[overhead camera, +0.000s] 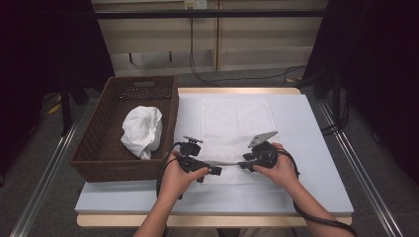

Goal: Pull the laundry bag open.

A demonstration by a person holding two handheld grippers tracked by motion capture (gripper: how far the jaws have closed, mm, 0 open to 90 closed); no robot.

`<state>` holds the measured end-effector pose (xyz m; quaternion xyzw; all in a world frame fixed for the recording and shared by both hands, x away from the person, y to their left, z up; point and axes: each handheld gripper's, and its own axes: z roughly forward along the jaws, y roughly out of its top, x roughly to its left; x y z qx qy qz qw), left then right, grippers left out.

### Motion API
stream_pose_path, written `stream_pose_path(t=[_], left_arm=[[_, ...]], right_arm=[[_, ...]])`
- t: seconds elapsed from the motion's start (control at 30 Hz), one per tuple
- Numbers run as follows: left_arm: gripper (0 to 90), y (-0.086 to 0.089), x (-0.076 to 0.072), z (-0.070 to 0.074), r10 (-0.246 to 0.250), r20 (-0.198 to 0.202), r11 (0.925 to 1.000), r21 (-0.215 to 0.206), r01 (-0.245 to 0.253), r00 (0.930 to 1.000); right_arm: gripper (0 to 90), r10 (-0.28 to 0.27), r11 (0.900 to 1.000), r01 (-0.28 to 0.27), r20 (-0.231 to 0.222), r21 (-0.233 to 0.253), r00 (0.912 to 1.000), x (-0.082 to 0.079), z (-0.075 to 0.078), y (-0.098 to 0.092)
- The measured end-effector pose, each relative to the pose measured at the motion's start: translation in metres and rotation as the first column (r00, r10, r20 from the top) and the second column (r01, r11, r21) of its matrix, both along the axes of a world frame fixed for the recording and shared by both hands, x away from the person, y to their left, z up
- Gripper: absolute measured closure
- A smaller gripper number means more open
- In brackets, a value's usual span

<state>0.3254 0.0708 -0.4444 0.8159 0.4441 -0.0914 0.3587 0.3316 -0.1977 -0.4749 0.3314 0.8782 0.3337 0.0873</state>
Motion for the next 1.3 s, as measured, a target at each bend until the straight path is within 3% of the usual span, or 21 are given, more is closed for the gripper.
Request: stream_pose_path(t=[0.2, 0.4, 0.5, 0.57, 0.63, 0.77, 0.83, 1.07, 1.3], left_arm=[[14.7, 0.000, 0.000, 0.000, 0.002, -0.003, 1.0000, 0.001, -0.002, 1.0000], [14.8, 0.000, 0.000, 0.000, -0.002, 0.002, 1.0000, 0.002, 0.002, 1.0000], [14.7, -0.001, 0.000, 0.000, 0.006, -0.001, 1.0000, -0.005, -0.006, 1.0000], [14.7, -0.002, -0.001, 0.000, 0.015, -0.001, 0.9998, -0.011, -0.015, 0.9999], [14.7, 0.000, 0.000, 0.001, -0.019, 0.003, 0.9998, 0.009, 0.019, 0.9998], [14.8, -0.001, -0.001, 0.000, -0.013, -0.001, 0.9999, 0.003, 0.013, 0.9999], [14.8, -0.001, -0.001, 0.001, -0.013, -0.001, 0.9999, 0.001, 0.013, 0.9999], [14.6, -0.003, -0.001, -0.001, -0.010, -0.001, 0.9999, 0.002, 0.010, 0.9999], [13.3, -0.003, -0.001, -0.001, -0.016, 0.009, 0.9998, 0.009, 0.016, 0.9998]], right_arm=[[68.5, -0.033, 0.999, 0.034, -0.056, 0.021, 0.9979, 0.006, 0.002, -0.004], [71.2, -0.023, 0.999, 0.024, -0.047, 0.038, 0.9986, 0.008, 0.003, -0.002], [73.7, -0.011, 1.000, 0.011, -0.038, 0.008, 0.9992, 0.008, 0.003, 0.002], [77.3, -0.017, 1.000, 0.017, -0.043, 0.010, 0.9989, 0.008, 0.002, 0.003], [79.2, -0.007, 1.000, 0.007, -0.034, 0.011, 0.9994, 0.009, 0.001, 0.004], [87.1, -0.005, 1.000, 0.006, -0.041, 0.013, 0.9992, 0.009, 0.001, 0.003], [88.1, -0.002, 1.000, 0.004, -0.054, 0.028, 0.9985, 0.010, 0.001, 0.002], [90.0, -0.016, 1.000, 0.017, -0.053, 0.009, 0.9985, 0.011, 0.005, 0.003], [90.0, -0.031, 0.998, 0.034, -0.042, 0.054, 0.9986, 0.010, 0.019, -0.002]])
